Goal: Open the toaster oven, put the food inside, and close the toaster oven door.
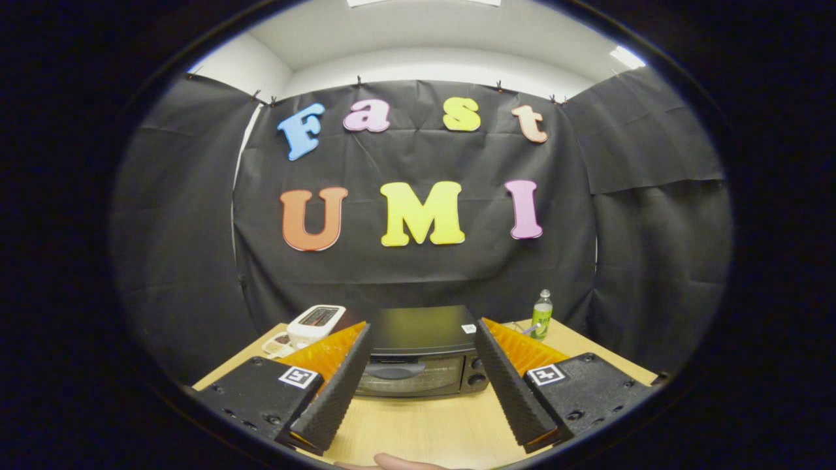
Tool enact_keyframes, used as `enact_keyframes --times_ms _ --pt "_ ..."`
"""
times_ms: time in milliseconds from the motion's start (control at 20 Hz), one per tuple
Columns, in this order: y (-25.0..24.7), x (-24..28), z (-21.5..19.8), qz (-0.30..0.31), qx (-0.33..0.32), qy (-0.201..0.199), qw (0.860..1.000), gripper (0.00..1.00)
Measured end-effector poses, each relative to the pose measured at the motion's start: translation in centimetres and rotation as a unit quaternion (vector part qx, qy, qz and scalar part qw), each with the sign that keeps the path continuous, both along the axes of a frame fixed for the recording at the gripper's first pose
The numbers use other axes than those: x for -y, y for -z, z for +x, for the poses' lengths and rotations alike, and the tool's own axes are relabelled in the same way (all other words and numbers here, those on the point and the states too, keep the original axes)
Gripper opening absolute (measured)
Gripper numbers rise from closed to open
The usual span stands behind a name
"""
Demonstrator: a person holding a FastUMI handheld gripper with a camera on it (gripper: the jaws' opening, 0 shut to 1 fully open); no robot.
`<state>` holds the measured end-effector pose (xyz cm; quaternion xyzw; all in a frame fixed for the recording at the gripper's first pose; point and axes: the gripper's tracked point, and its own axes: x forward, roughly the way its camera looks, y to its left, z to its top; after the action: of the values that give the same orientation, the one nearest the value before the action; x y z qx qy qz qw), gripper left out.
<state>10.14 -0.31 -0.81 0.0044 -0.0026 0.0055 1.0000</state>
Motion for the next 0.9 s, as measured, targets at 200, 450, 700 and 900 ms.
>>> enact_keyframes --times_ms 200,450,700,900 --pt "2.9 -1.8 6.9 -0.006 -0.033 -0.045 0.998 1.0" --pt "6.9 -1.7 12.9 -0.035 -0.076 -0.043 0.996 1.0" --pt "13.1 -3.0 14.3 -0.013 -0.181 -0.047 0.982 1.0" --pt "14.4 -2.8 13.8 -0.061 -0.189 -0.028 0.98 1.0"
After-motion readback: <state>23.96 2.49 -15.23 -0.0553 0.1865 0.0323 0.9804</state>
